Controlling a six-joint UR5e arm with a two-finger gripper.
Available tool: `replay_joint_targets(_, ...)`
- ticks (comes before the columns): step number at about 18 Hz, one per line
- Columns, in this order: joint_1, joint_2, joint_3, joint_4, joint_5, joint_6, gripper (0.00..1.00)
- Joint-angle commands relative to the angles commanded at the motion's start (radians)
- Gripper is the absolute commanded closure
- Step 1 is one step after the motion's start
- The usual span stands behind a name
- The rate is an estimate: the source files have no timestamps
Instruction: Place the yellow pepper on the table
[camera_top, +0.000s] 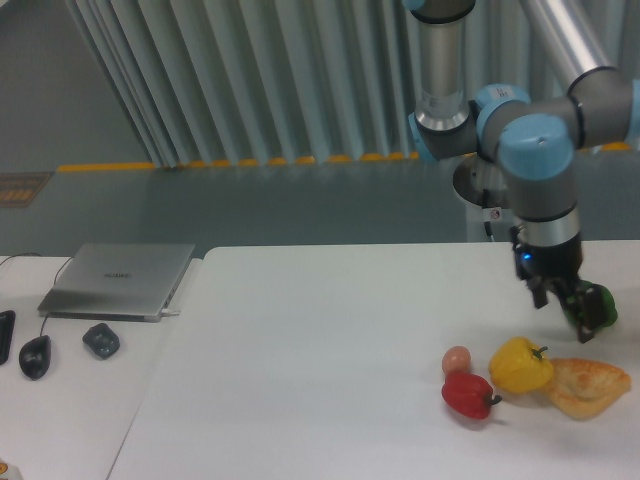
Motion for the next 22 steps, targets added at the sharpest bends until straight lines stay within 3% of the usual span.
replay_joint_targets(3,0.065,0.000,0.025,-0.077,-0.026,0.123,0.00)
replay_joint_targets(5,0.108,0.000,0.029,-0.097,-0.058,0.224,0.00)
replay_joint_targets(15,0.163,-0.014,0.015,-0.097,-0.074,0.373,0.00)
replay_joint_targets(22,0.163,-0.014,0.012,-0.097,-0.078,0.375,0.00)
